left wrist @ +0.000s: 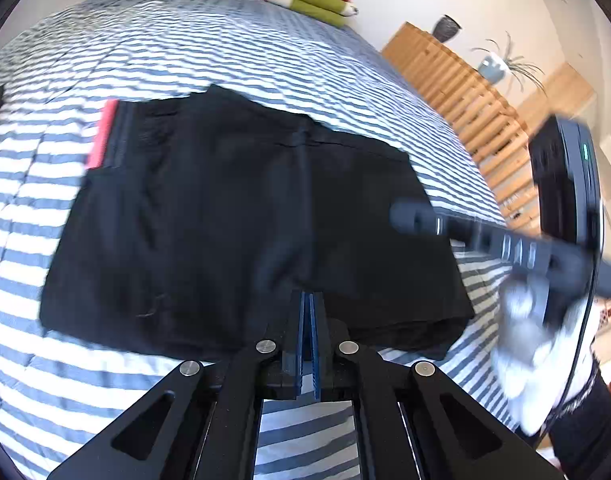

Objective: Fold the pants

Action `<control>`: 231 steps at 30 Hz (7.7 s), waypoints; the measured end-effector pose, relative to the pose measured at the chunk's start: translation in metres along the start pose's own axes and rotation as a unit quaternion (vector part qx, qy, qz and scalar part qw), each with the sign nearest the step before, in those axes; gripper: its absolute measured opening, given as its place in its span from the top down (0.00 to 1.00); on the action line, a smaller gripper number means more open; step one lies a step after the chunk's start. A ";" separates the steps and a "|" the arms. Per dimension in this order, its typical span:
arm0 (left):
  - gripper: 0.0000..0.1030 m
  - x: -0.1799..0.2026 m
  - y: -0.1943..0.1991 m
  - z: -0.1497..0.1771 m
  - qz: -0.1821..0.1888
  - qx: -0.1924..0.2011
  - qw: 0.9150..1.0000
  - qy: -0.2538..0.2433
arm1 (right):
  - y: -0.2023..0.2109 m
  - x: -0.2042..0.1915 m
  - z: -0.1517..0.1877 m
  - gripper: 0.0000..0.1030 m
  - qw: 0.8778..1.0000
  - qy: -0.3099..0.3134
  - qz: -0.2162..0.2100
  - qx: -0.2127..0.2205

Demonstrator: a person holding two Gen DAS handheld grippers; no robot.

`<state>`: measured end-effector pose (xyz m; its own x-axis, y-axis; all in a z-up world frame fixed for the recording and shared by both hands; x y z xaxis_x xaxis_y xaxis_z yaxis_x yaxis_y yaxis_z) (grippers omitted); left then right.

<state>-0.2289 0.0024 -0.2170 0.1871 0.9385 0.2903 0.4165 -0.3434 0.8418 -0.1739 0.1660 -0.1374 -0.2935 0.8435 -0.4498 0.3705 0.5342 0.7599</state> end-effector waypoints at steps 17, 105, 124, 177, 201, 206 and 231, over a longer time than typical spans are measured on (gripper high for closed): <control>0.47 0.087 0.029 0.039 -0.030 0.056 0.988 -0.140 | 0.164 0.059 0.127 0.77 0.996 -0.084 0.010 0.041; 0.94 -0.080 0.035 0.039 -0.047 0.022 0.996 0.075 | -0.095 -0.050 -0.071 0.95 0.993 -0.030 0.099 -0.064; 0.61 -0.008 0.048 0.009 -0.131 0.052 0.990 -0.027 | 0.038 0.022 -0.073 0.60 0.994 -0.060 0.060 0.068; 0.85 -0.038 -0.001 0.020 -0.160 0.022 0.987 -0.012 | -0.013 0.044 -0.051 0.85 0.995 0.013 0.090 0.028; 0.84 -0.062 0.014 0.026 -0.139 0.009 0.990 0.020 | -0.135 -0.052 -0.091 0.88 0.993 0.102 0.039 -0.050; 0.84 -0.057 0.015 0.028 -0.160 0.009 0.987 0.011 | -0.055 -0.051 -0.052 0.88 0.997 0.067 0.008 -0.029; 0.84 -0.054 0.013 0.031 -0.181 0.017 0.983 -0.011 | 0.002 -0.036 0.096 0.88 0.997 0.051 0.026 -0.056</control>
<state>-0.2060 -0.0538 -0.2359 0.0412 0.9985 -0.0361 0.4880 0.0114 0.8728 -0.0781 0.1419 -0.1647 -0.3661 0.8565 -0.3638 0.2887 0.4762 0.8306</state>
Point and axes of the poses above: each gripper's, at about its wrist camera, not at the fingertips, and y roughly against the way its jaws point, x to its right, z to its underside, the point moved 7 cm from there along -y, roughly the way its jaws point, and after that the axes turned 12 degrees about -z, right-handed, at the moved point
